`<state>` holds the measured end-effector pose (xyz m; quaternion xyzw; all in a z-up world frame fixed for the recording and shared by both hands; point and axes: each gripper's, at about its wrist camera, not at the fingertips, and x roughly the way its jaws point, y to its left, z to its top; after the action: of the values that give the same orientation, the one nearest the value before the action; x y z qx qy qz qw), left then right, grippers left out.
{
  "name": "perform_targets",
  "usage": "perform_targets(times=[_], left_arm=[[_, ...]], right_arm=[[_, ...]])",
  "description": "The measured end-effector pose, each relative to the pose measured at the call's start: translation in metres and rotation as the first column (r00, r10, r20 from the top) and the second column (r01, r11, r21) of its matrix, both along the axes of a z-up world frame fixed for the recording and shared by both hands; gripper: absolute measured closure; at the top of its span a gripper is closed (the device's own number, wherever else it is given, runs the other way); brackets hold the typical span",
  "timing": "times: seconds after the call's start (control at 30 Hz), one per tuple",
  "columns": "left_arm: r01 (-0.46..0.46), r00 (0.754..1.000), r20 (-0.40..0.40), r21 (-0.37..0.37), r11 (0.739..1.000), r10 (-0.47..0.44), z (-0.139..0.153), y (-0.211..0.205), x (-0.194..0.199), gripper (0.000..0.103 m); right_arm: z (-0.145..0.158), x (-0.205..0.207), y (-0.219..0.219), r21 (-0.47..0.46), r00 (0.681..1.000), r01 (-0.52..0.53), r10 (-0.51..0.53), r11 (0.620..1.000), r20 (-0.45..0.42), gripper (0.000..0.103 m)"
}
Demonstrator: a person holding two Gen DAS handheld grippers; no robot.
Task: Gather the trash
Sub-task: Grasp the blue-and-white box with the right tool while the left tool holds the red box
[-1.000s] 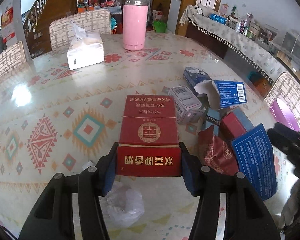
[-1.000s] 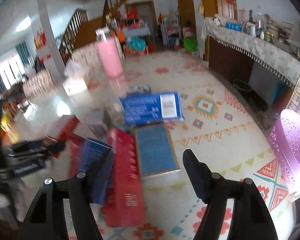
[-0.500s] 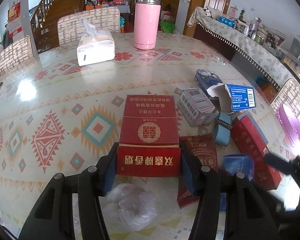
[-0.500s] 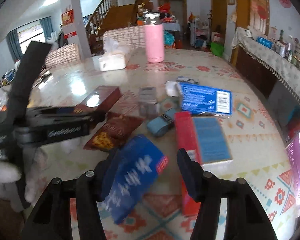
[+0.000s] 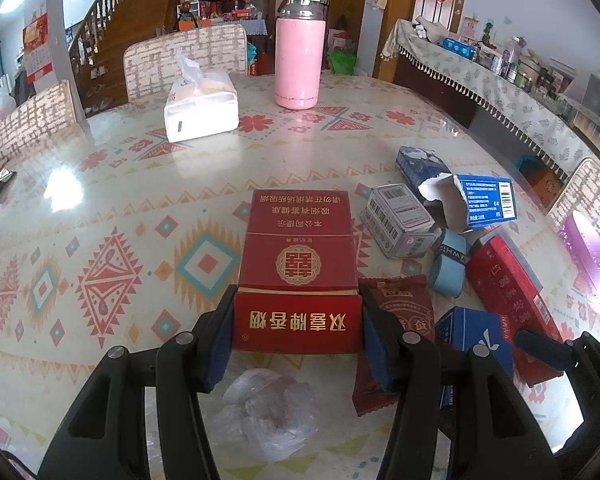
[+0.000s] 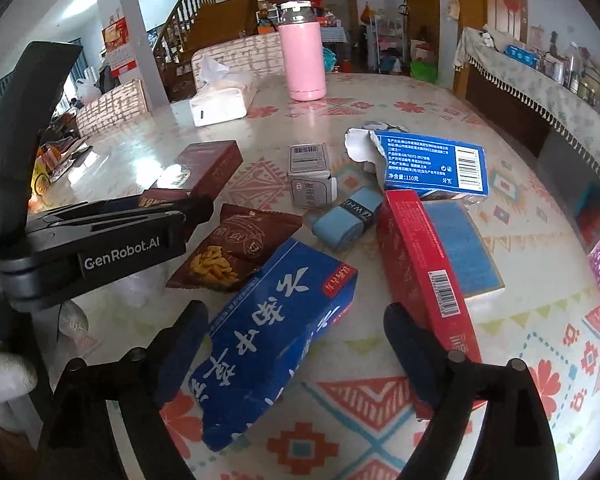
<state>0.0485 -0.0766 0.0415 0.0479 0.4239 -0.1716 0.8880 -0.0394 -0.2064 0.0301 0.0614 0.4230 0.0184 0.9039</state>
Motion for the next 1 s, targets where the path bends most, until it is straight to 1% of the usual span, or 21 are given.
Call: perform_targets(times=[0.03,0.1,0.13,0.17,0.2,0.23,0.27,0.3,0.33,0.4,0.47,0.53,0.57,0.6,0.63,0.67,0.7,0.8,0.97,1.0], left_arm=[[-0.001,1.000,0.002,0.002,1.000,0.001,0.000,-0.001,0.000,0.048],[-0.001,1.000,0.005,0.005,1.000,0.001,0.001,-0.001,-0.001,0.048],[-0.003,1.000,0.006,0.006,1.000,0.003,0.001,-0.001,-0.002,0.048],[-0.005,1.000,0.008,0.007,1.000,0.005,0.001,-0.001,-0.002,0.048],[-0.007,1.000,0.008,0.007,1.000,0.007,0.001,-0.001,-0.002,0.048],[-0.009,1.000,0.009,0.007,1.000,0.009,0.001,0.000,-0.002,0.048],[-0.012,1.000,0.010,0.007,1.000,0.012,0.001,0.000,-0.002,0.048],[-0.015,1.000,0.009,0.005,1.000,0.015,0.001,0.001,-0.001,0.048],[-0.018,1.000,0.006,0.001,1.000,0.018,0.001,0.002,0.000,0.048],[-0.024,1.000,0.000,-0.002,1.000,0.024,0.000,0.004,0.001,0.048],[-0.027,1.000,-0.006,-0.006,1.000,0.027,-0.001,0.005,0.002,0.048],[-0.032,0.999,-0.009,-0.009,0.999,0.032,-0.001,0.006,0.003,0.048],[-0.034,0.999,-0.007,-0.007,0.999,0.034,-0.001,0.006,0.004,0.048],[-0.035,0.999,-0.006,-0.006,0.999,0.035,-0.001,0.006,0.004,0.048],[-0.036,0.999,-0.006,-0.006,0.999,0.036,-0.001,0.006,0.004,0.048],[-0.037,0.999,-0.007,-0.005,0.999,0.037,-0.002,0.006,0.005,0.048],[-0.038,0.999,-0.007,-0.003,0.999,0.038,-0.002,0.006,0.005,0.048],[-0.041,0.999,-0.012,-0.001,0.999,0.041,-0.004,0.007,0.007,0.048],[-0.052,0.998,-0.017,-0.014,0.999,0.052,-0.003,0.012,0.009,0.048],[-0.056,0.998,-0.017,-0.018,0.998,0.056,-0.003,0.013,0.010,0.048]], right_arm=[[0.000,0.001,0.000,0.009,1.000,-0.005,0.005,1.000,0.001,0.015],[0.005,-0.001,0.003,0.053,0.999,-0.036,0.035,0.998,0.018,0.052],[0.007,-0.003,0.005,0.039,0.999,-0.030,0.029,0.999,0.027,0.058],[0.012,-0.007,0.008,0.011,0.998,-0.028,0.027,1.000,0.053,0.069],[0.015,-0.009,0.009,0.008,0.998,-0.031,0.030,0.999,0.062,0.075],[0.017,-0.010,0.008,0.014,0.997,-0.031,0.030,0.999,0.067,0.077],[0.019,-0.012,0.006,0.022,0.997,-0.030,0.028,0.999,0.071,0.085],[0.021,-0.014,0.004,0.031,0.997,-0.030,0.028,0.999,0.075,0.101],[0.021,-0.015,0.002,0.036,0.997,-0.031,0.029,0.999,0.071,0.101],[0.021,-0.019,-0.004,0.047,0.997,-0.030,0.027,0.998,0.066,0.101],[0.018,-0.018,-0.007,0.060,0.998,-0.054,0.052,0.997,0.042,0.101],[0.014,-0.018,-0.009,0.078,0.998,-0.051,0.049,0.996,0.024,0.100],[0.011,-0.017,-0.010,0.087,0.999,-0.044,0.043,0.995,0.015,0.089],[0.010,-0.015,-0.011,0.098,0.999,-0.045,0.044,0.994,0.010,0.057],[0.010,-0.013,-0.012,0.109,0.999,-0.043,0.042,0.993,0.009,0.038],[0.010,-0.012,-0.011,0.121,0.999,-0.033,0.031,0.992,0.019,0.015],[0.011,-0.010,-0.010,0.120,0.999,-0.023,0.020,0.993,0.030,0.013],[0.012,-0.001,-0.001,0.111,0.999,-0.030,0.027,0.993,0.026,0.013],[0.001,0.014,0.020,0.039,1.000,-0.003,0.003,0.999,-0.003,0.013],[-0.004,0.017,0.024,0.030,1.000,0.006,-0.006,1.000,-0.016,0.016]])
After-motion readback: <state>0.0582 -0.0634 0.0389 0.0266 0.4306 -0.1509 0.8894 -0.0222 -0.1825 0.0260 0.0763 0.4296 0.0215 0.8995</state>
